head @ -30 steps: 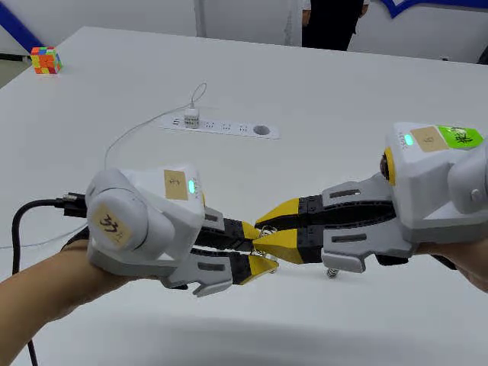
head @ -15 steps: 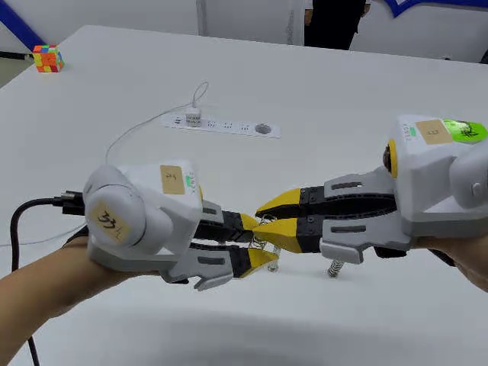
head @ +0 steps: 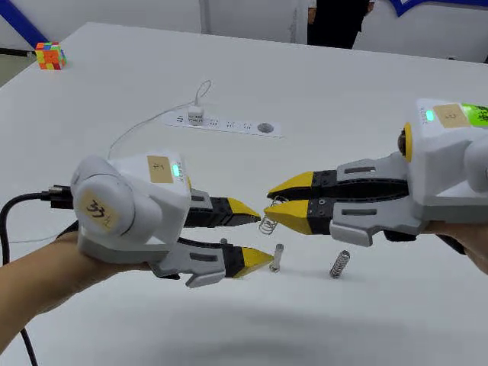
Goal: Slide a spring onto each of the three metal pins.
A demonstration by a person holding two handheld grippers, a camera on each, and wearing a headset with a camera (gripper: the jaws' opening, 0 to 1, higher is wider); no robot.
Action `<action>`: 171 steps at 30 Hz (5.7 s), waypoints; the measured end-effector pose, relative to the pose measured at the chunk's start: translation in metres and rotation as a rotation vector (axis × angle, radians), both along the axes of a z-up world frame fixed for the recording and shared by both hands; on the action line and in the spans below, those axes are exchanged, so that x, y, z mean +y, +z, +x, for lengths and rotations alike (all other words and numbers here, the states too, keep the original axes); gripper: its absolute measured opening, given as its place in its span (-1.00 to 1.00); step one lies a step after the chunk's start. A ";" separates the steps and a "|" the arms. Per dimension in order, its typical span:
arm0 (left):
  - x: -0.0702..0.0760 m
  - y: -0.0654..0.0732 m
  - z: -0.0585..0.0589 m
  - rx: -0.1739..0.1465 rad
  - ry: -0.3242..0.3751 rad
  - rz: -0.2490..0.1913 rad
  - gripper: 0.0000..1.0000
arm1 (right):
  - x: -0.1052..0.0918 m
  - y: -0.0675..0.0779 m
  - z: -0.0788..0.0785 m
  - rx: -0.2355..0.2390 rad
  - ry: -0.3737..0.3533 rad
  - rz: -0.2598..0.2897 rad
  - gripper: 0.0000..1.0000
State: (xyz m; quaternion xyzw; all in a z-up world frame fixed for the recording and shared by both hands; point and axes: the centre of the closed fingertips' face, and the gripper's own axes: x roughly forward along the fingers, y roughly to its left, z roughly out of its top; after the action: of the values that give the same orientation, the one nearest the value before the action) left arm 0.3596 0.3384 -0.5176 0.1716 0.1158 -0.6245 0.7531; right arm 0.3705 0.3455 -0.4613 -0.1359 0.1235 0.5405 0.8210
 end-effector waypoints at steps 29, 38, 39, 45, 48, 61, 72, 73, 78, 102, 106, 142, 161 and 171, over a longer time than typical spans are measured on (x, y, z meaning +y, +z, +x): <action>0.039 -0.016 0.016 0.055 0.117 0.037 0.42 | -0.032 -0.069 0.052 0.064 -0.200 -0.092 -0.80; 0.049 -0.023 0.022 0.093 0.182 0.019 0.60 | -0.031 -0.092 0.051 0.098 -0.204 -0.114 -0.80; 0.050 -0.024 0.022 0.096 0.185 0.020 0.61 | -0.031 -0.094 0.051 0.101 -0.205 -0.117 -0.79; 0.056 -0.030 0.024 0.118 0.208 0.022 0.63 | -0.033 -0.108 0.052 0.119 -0.217 -0.132 -0.79; 0.057 -0.033 0.024 0.125 0.216 0.018 0.62 | -0.035 -0.111 0.052 0.129 -0.220 -0.135 -0.79; 0.060 -0.038 0.026 0.146 0.236 0.020 0.62 | -0.033 -0.127 0.050 0.146 -0.212 -0.160 -0.79; 0.060 -0.041 0.025 0.155 0.239 0.023 0.60 | -0.030 -0.138 0.045 0.134 -0.191 -0.200 -0.79; 0.060 -0.041 0.025 0.156 0.240 0.023 0.60 | -0.030 -0.141 0.045 0.127 -0.181 -0.217 -0.79; 0.061 -0.041 0.025 0.159 0.242 0.021 0.61 | -0.029 -0.151 0.045 0.108 -0.172 -0.248 -0.78; 0.060 -0.040 0.023 0.157 0.235 0.039 0.61 | -0.039 -0.171 0.047 0.121 -0.183 -0.297 -0.77; 0.060 -0.041 0.022 0.157 0.235 0.041 0.60 | -0.039 -0.173 0.047 0.128 -0.186 -0.297 -0.77; 0.062 -0.036 0.024 0.147 0.248 0.026 0.60 | -0.035 -0.152 0.050 0.119 -0.234 -0.250 -0.71; 0.058 -0.029 0.028 0.138 0.250 0.007 0.59 | 0.031 -0.171 0.018 0.127 -0.100 -0.292 -0.70; 0.064 -0.034 0.028 0.143 0.254 0.020 0.59 | 0.026 -0.185 0.029 0.159 -0.147 -0.325 -0.69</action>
State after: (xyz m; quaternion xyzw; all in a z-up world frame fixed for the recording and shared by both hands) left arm 0.3876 0.4024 -0.5511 0.1181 0.1961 -0.5337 0.8141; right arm 0.3990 0.3715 -0.6461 -0.2141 0.2831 0.4613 0.8132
